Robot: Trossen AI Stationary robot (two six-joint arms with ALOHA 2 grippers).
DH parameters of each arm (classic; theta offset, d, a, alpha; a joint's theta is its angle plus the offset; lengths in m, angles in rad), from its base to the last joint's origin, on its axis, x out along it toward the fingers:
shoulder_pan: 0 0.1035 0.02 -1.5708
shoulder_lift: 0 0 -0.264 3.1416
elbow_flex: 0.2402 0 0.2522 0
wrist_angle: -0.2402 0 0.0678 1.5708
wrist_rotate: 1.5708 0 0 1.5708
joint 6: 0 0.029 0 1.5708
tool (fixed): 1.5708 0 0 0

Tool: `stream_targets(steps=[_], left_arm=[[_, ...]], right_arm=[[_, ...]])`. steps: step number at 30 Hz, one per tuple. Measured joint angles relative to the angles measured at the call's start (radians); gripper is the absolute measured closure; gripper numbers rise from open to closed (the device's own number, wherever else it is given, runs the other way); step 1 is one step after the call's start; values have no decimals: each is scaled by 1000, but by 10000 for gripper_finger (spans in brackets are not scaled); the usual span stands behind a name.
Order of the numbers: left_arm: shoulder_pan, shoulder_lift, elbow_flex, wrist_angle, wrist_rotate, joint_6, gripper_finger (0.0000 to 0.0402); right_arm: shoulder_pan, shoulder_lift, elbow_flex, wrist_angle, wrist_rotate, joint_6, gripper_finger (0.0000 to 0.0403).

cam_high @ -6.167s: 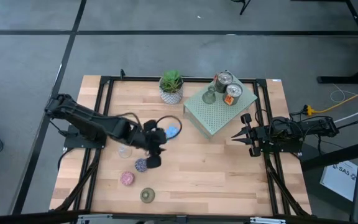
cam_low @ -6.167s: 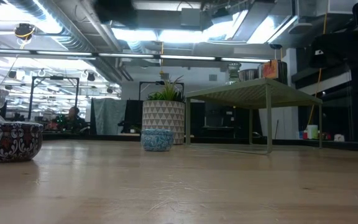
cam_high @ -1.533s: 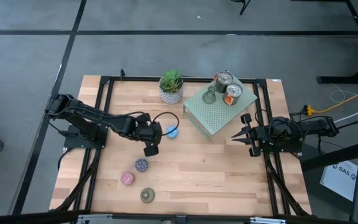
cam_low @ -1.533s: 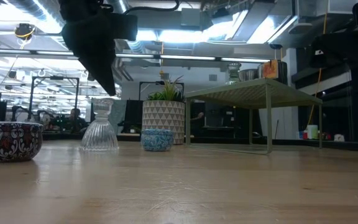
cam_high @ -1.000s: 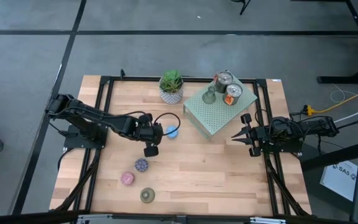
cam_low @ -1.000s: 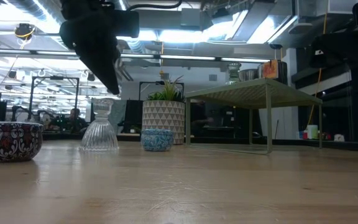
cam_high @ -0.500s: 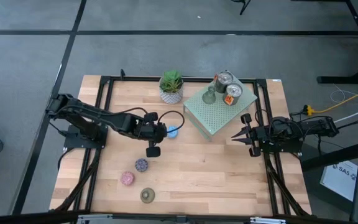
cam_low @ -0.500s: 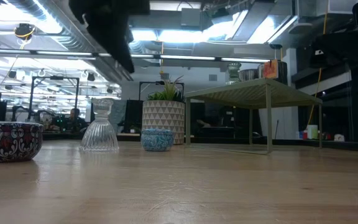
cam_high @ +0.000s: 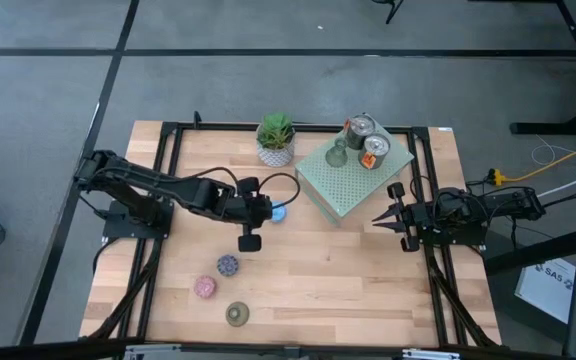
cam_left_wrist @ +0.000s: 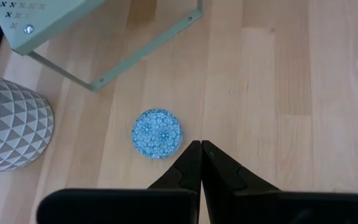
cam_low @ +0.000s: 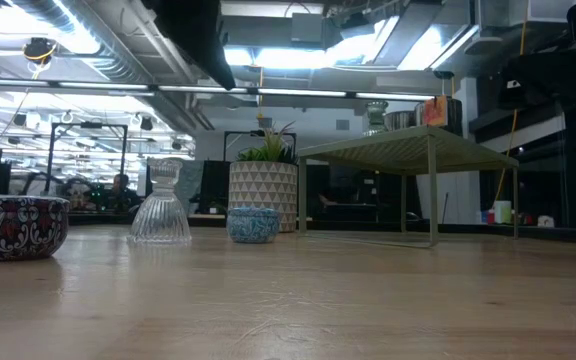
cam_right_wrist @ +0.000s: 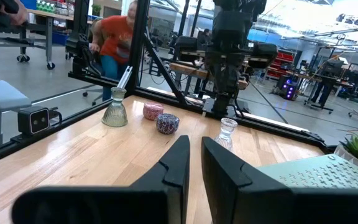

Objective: Pick & Place candle stick holders
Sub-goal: Align the transparent glass candle holder with the other green glass candle holder on the shelf

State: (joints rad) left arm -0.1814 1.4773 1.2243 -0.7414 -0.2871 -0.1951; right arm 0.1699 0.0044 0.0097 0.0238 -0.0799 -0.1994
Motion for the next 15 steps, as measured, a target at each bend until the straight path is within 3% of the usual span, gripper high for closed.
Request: stream_targets(steps=[8, 15], left_arm=[[-4, 0, 0, -3, 0, -30, 398], [-8, 0, 0, -163, -13, -246, 378]], right_arm=[[0, 0, 0, 0, 0, 0, 359], [0, 0, 0, 0, 0, 0, 359]])
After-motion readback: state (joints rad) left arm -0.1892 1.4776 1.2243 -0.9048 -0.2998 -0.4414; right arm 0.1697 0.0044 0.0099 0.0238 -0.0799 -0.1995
